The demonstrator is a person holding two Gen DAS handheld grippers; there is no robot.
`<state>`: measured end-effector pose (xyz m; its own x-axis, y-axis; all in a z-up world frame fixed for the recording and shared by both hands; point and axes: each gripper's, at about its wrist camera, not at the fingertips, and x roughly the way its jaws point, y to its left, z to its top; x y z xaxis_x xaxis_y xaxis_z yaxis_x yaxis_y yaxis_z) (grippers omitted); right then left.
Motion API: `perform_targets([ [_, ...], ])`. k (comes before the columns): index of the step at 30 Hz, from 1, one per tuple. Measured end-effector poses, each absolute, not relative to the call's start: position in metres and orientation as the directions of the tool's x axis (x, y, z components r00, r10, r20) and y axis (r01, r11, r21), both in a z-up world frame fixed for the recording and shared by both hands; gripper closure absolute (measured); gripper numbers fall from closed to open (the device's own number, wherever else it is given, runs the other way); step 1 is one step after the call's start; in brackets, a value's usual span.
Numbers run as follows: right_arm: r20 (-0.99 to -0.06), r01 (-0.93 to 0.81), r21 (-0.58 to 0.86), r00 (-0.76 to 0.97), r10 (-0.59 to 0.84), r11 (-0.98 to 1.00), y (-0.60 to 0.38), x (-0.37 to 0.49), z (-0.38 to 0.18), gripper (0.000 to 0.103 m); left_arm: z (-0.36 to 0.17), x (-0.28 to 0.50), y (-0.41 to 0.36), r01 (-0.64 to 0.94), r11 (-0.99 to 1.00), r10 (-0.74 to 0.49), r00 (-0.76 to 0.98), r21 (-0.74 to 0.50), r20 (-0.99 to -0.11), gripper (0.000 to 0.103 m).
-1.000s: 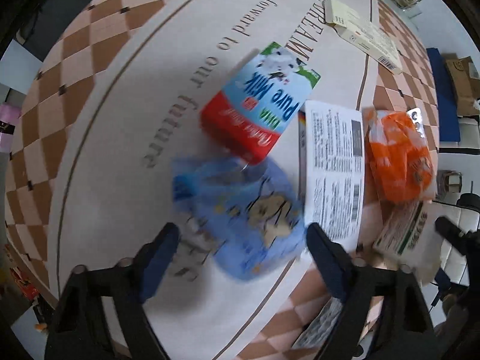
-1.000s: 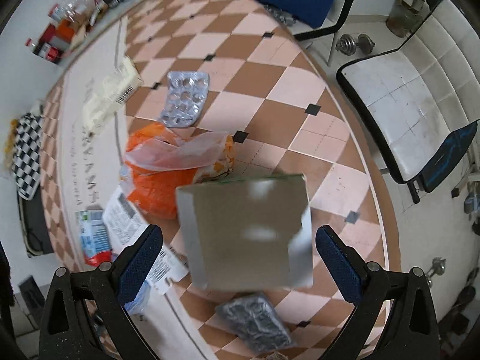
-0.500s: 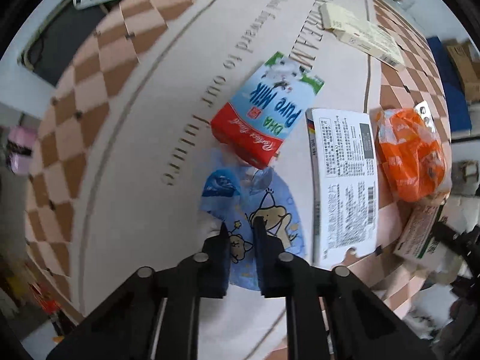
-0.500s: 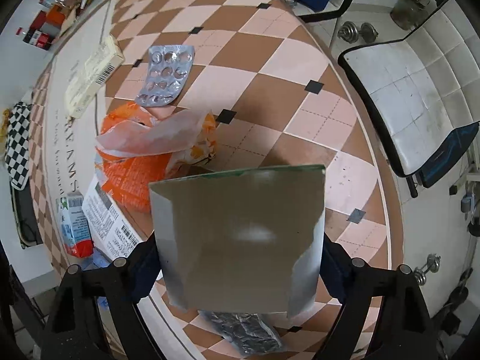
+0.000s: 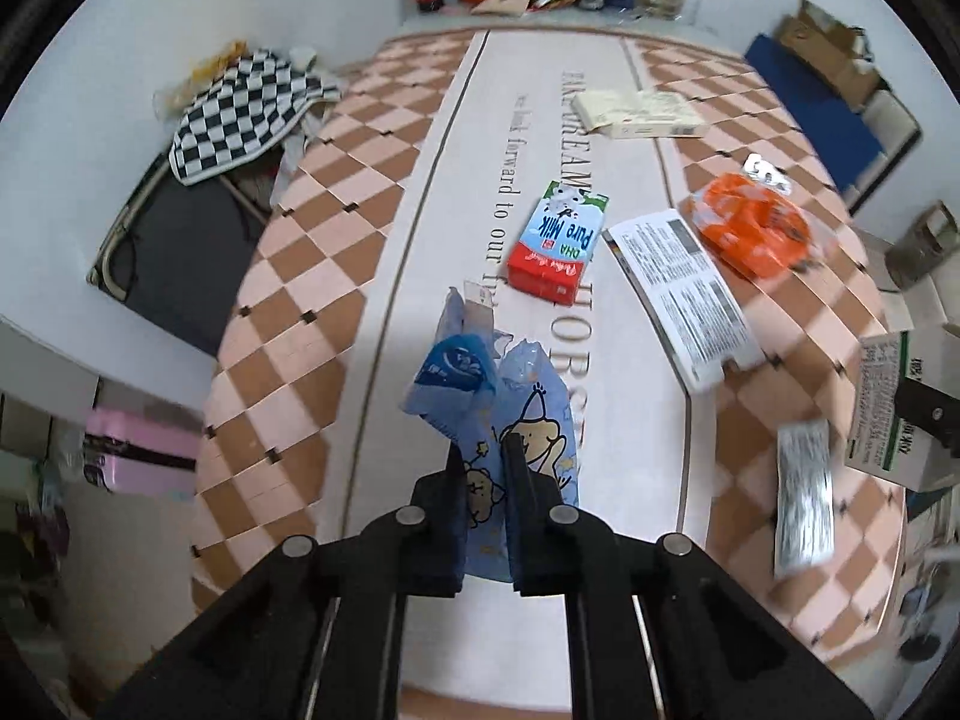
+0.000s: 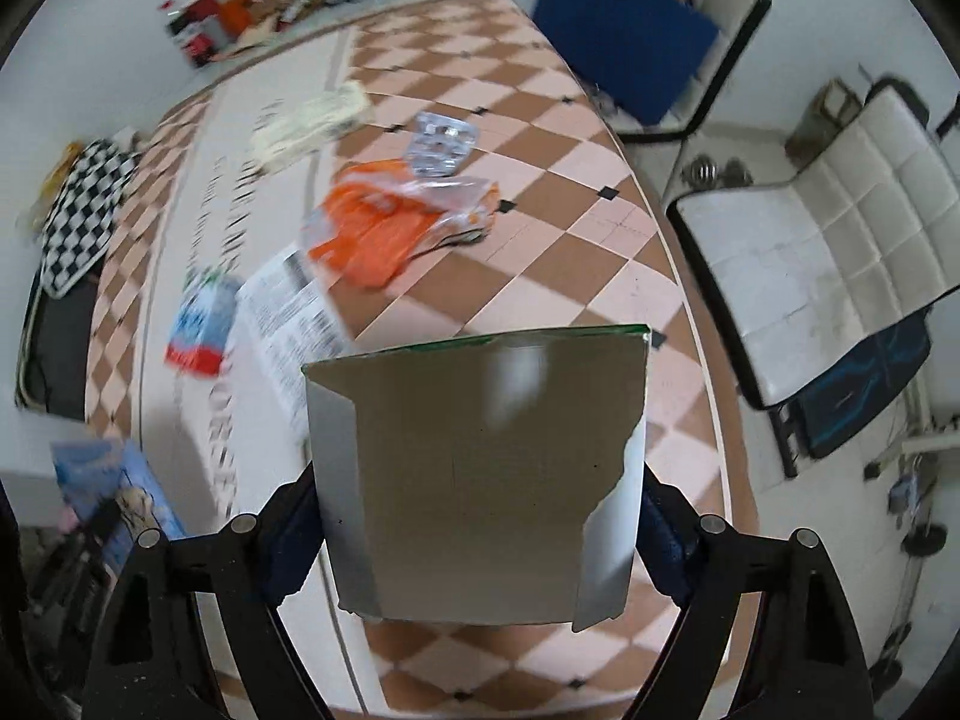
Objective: Collect trash
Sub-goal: 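Carry the bag and box over the bin and release both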
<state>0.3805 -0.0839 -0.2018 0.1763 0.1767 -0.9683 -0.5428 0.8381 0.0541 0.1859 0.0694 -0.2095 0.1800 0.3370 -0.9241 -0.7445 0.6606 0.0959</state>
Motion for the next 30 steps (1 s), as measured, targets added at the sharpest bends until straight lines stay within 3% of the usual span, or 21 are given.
perform_targets([
  [7,-0.937,-0.572,0.017,0.277,0.213,0.820,-0.112,0.266,-0.164,0.015,-0.178,0.105,0.027,-0.681,0.731,0.335,0.291,0.052,-0.896,0.096],
  [16,-0.945,-0.559,0.132,0.179,0.274,0.818,-0.188,0.116,-0.170,0.015,-0.190,0.002,-0.028,-0.609,0.790,0.174,0.334,-0.071,-0.926,0.096],
  [23,-0.978,-0.563,0.159,0.021,0.206,0.811,-0.249,0.043,-0.235,0.015,-0.255,-0.045,-0.072,-0.594,0.797,0.041,0.235,-0.110,-0.971,0.096],
  [30,-0.984,-0.515,0.179,-0.102,0.147,0.838,-0.274,0.037,-0.350,0.015,-0.381,-0.036,-0.068,-0.658,0.729,-0.112,0.156,-0.188,-0.981,0.096],
])
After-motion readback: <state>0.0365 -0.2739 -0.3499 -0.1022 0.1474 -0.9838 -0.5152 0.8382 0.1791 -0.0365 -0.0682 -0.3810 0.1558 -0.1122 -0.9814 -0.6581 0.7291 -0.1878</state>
